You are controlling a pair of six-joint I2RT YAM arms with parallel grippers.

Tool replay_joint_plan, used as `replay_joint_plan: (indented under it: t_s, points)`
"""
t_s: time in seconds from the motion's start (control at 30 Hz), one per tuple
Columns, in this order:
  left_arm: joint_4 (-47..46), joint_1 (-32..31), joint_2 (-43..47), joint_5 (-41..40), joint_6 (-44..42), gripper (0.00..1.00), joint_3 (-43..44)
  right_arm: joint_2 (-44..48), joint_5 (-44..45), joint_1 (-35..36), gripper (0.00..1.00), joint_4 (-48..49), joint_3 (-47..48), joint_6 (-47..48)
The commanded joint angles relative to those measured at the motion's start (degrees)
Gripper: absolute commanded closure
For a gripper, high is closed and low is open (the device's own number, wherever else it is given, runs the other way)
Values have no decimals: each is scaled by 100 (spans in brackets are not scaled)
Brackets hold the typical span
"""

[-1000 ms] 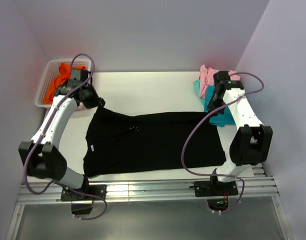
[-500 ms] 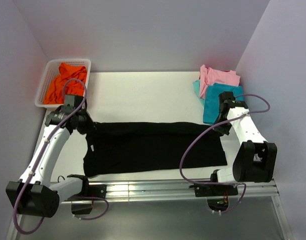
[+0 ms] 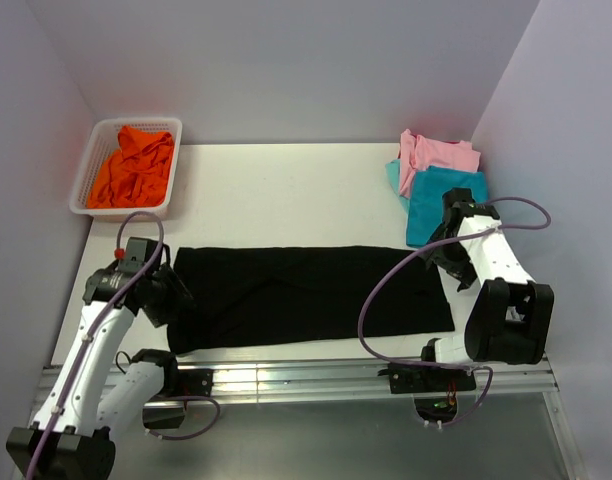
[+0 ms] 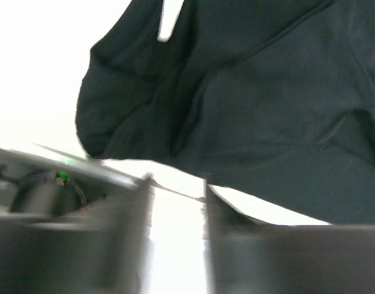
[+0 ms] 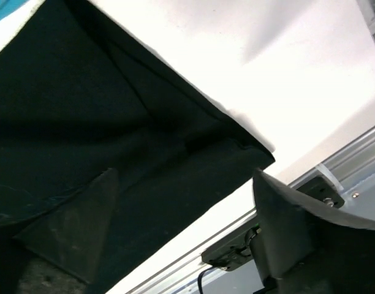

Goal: Fold and stack the t-shirts
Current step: Fold the other side of the tshirt into a rectangle

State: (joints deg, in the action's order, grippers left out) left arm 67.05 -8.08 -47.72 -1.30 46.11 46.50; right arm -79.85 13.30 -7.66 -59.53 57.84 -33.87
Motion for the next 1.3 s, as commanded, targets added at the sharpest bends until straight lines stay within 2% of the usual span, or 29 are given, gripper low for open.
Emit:
replay_joint_plan:
  t_s: [0.0,0.03,0.07,0.2,0.23,0.37,0.43,0.47,0.5,0.57,0.6,0.63,0.67,0.7,0.77,0.8,0.83,1.07,1.27]
  points:
    - [546,-27,237,-19,188,39,148,180,278,-86,0,-147,78,-146]
    - [625,-27,255,-28,179,32,236,216,287,-95,0,-156,95,-155]
    - [652,-27,255,-46,214,2,437,277,287,-104,0,-156,122,-181]
    - [495,-27,-165,-239,179,0,921,199,-125,-87,0,-86,437,-155]
    - [381,-27,-297,-256,171,0,983,137,-561,-95,1,28,569,-120]
    - [-584,-27,-1288,-143,127,2,1115,-388,-1222,62,7,380,973,-68]
    - [-876,-27,-1668,-133,170,4,1142,-670,-1286,282,10,459,1245,-33]
    - [-1034,-27,-1853,-81,223,6,1142,-968,-1434,361,17,503,1299,63]
    - [-1331,-27,-2229,-3,232,17,1142,-1127,-1418,431,30,512,1369,82]
    - [-1501,-27,-2800,77,328,30,1177,-1556,-1487,564,47,617,1440,161]
    - [-1588,-36,-2960,199,355,49,1177,-1699,-1497,573,72,618,1466,170]
    - [-1720,-45,-3101,226,364,57,1186,-1839,-1471,599,85,626,1467,205]
    - [-1756,-54,-3329,227,399,63,1203,-2084,-1445,625,91,618,1458,249]
    - [-1791,-54,-3435,227,399,74,1221,-2200,-1375,643,99,618,1440,275]
    - [-1870,-54,-3725,183,408,85,1282,-2411,-1339,678,100,688,1300,363]
    - [-1871,-54,-3822,157,425,98,1300,-2473,-1191,696,100,714,1247,381]
    - [-1862,-54,-3928,156,425,100,1326,-2517,-1137,696,100,741,1160,407]
    - [-1871,-106,-4989,-309,382,100,1458,-2921,-768,888,100,548,974,548]
    - [-1730,-247,-6202,-415,268,100,2108,-3018,-1285,1380,100,416,939,451]
